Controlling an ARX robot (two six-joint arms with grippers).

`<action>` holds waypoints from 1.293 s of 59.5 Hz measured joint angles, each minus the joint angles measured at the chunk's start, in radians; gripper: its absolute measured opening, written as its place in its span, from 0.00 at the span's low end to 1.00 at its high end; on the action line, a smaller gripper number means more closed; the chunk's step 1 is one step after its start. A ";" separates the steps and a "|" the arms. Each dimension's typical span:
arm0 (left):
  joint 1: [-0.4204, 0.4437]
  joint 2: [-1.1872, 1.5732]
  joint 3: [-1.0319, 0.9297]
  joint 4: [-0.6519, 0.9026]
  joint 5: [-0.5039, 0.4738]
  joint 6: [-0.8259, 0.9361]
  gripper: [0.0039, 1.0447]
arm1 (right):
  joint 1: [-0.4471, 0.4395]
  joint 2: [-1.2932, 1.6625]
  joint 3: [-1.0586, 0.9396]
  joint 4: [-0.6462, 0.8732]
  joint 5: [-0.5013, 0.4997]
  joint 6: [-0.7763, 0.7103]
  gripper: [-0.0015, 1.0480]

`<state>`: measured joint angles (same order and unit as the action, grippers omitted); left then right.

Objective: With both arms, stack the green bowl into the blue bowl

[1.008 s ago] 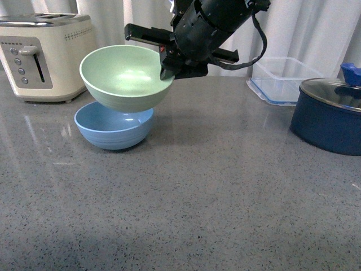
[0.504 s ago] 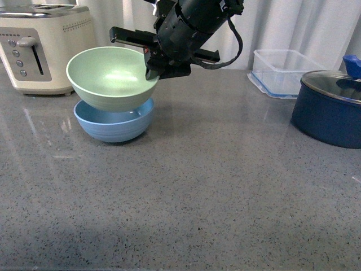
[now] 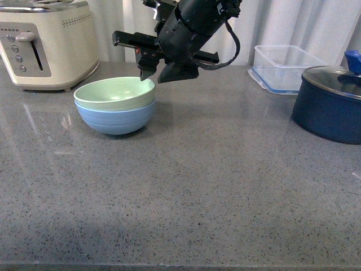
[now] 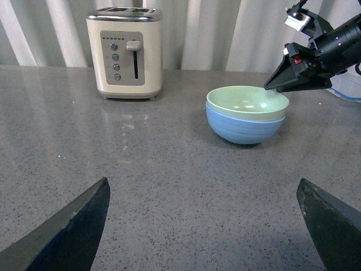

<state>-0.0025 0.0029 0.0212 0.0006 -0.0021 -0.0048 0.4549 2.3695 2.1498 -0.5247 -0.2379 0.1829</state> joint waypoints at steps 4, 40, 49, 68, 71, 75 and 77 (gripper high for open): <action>0.000 0.000 0.000 0.000 0.000 0.000 0.94 | -0.014 -0.003 -0.011 0.022 -0.004 0.005 0.53; 0.000 0.000 0.000 0.000 0.000 0.000 0.94 | -0.328 -0.822 -1.078 0.311 0.053 0.001 0.90; 0.000 0.000 0.000 0.000 0.000 0.000 0.94 | -0.414 -1.140 -1.376 0.249 0.116 -0.024 0.90; 0.000 0.000 0.000 0.000 -0.001 0.000 0.94 | -0.453 -1.310 -1.822 1.203 0.241 -0.161 0.52; 0.000 0.000 0.000 0.000 0.002 0.000 0.94 | -0.454 -1.352 -1.853 1.247 0.241 -0.167 0.42; 0.000 0.000 0.000 0.000 0.002 0.000 0.94 | -0.454 -1.390 -1.892 1.252 0.241 -0.172 0.30; 0.000 0.000 0.000 0.000 0.002 0.000 0.94 | -0.454 -1.405 -1.914 1.251 0.241 -0.173 0.24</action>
<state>-0.0025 0.0029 0.0216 0.0002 -0.0006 -0.0048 0.0006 0.9649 0.2359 0.7261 0.0032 0.0097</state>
